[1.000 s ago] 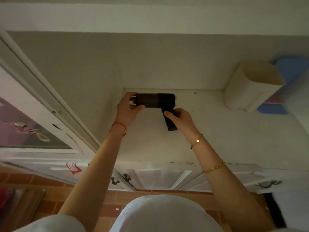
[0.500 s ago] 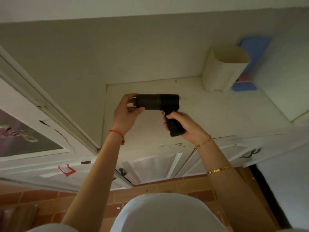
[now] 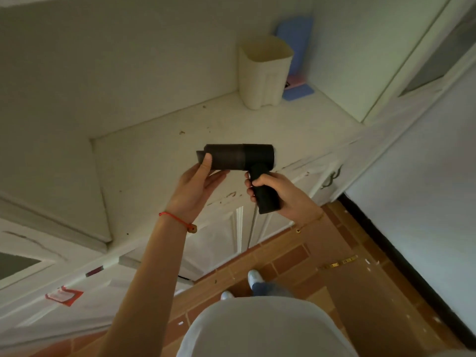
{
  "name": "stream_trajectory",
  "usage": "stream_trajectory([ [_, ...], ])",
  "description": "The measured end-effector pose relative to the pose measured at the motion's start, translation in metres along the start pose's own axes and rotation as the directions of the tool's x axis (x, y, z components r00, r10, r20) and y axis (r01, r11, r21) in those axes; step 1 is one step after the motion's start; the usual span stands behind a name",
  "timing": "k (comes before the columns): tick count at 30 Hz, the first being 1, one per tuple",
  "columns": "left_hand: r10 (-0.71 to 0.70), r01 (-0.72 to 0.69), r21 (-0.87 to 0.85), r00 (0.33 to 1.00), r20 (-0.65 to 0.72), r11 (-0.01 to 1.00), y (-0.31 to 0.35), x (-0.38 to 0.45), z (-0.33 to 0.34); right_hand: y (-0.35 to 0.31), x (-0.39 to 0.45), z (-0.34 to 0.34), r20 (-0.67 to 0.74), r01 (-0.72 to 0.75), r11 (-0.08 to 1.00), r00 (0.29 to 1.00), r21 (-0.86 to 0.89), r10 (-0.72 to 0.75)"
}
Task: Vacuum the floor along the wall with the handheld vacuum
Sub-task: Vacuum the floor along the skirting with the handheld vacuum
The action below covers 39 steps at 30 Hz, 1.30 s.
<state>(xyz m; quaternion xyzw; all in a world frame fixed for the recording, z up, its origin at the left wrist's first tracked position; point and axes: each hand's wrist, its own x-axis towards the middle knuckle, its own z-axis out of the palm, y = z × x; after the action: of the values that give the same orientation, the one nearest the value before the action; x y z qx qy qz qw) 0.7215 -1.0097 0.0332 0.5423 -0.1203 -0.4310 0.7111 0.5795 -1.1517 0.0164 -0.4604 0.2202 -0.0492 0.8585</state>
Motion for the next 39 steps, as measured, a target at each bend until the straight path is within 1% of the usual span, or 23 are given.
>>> stream_trajectory([
  [4, -0.037, 0.031, 0.063, 0.995, 0.097, 0.998, -0.016, 0.0, 0.034, 0.0, -0.035, -0.032, -0.001, -0.014, 0.998, 1.0, 0.064, 0.014],
  [6, -0.071, 0.057, 0.098, 0.987, 0.145, 0.994, -0.025, 0.001, 0.052, 0.0, -0.053, -0.048, -0.024, -0.025, 0.992, 0.999, 0.122, 0.028],
  [9, -0.12, 0.085, 0.15, 0.962, 0.245, 0.985, -0.04, 0.003, 0.088, -0.002, -0.085, -0.07, -0.11, 0.003, 0.983, 0.994, 0.183, 0.017],
  [11, -0.127, 0.08, 0.169, 0.949, 0.29, 0.982, -0.048, 0.004, 0.106, -0.006, -0.101, -0.078, -0.151, 0.009, 0.978, 0.988, 0.208, 0.023],
  [15, -0.168, 0.079, 0.244, 0.914, 0.37, 0.966, -0.08, 0.011, 0.166, -0.005, -0.143, -0.125, -0.26, 0.075, 0.955, 0.966, 0.285, 0.002],
  [18, -0.204, 0.088, 0.286, 0.89, 0.408, 0.954, -0.107, 0.013, 0.216, -0.004, -0.175, -0.167, -0.315, 0.121, 0.938, 0.949, 0.325, -0.013],
  [22, -0.263, 0.135, 0.289, 0.845, 0.466, 0.948, -0.142, 0.013, 0.284, -0.012, -0.222, -0.222, -0.384, 0.157, 0.931, 0.923, 0.329, -0.02],
  [24, -0.288, 0.161, 0.285, 0.823, 0.489, 0.945, -0.158, 0.013, 0.316, -0.015, -0.244, -0.249, -0.392, 0.174, 0.918, 0.92, 0.355, -0.023],
  [28, -0.334, 0.218, 0.274, 0.789, 0.516, 0.937, -0.186, 0.012, 0.372, -0.021, -0.277, -0.299, -0.405, 0.195, 0.915, 0.914, 0.354, -0.039],
  [32, -0.383, 0.269, 0.284, 0.763, 0.52, 0.921, -0.208, 0.021, 0.413, -0.03, -0.298, -0.338, -0.441, 0.229, 0.895, 0.897, 0.382, -0.041],
  [39, -0.44, 0.273, 0.364, 0.722, 0.534, 0.891, -0.231, 0.053, 0.46, -0.04, -0.306, -0.384, -0.51, 0.274, 0.875, 0.859, 0.399, -0.037],
])
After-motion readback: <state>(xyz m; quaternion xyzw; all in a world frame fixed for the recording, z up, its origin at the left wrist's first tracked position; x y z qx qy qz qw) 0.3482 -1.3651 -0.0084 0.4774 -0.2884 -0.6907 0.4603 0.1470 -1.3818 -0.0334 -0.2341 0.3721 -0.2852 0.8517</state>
